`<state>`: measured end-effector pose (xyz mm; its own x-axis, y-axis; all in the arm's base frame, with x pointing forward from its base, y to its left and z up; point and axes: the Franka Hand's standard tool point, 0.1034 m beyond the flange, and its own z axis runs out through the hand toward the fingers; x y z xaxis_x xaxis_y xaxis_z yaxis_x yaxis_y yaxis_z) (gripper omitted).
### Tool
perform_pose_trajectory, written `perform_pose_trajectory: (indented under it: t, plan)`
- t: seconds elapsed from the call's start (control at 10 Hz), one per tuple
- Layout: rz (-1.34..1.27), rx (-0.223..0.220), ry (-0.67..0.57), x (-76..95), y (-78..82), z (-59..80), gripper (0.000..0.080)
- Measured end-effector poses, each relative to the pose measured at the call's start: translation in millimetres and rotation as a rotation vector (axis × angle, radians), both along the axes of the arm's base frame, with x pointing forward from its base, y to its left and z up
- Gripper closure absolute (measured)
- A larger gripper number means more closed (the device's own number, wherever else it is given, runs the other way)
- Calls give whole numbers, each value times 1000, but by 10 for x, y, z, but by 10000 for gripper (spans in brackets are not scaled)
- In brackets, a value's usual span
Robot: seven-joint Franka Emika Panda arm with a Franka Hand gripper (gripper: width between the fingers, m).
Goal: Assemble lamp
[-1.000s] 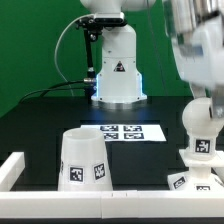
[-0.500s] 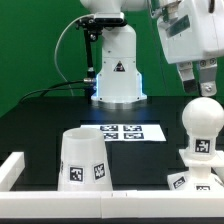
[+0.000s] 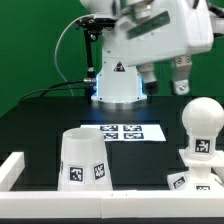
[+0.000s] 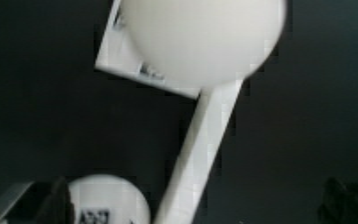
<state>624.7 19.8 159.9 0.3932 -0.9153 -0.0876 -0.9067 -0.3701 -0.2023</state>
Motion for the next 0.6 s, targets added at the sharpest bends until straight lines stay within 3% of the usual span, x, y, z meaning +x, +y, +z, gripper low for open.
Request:
perform_pose_trajectory:
  t: [0.2,0.6]
  plan:
    - [93,-43,-3,43,-63,-15,100]
    - [129,-54,-3,25,-109,-57,100]
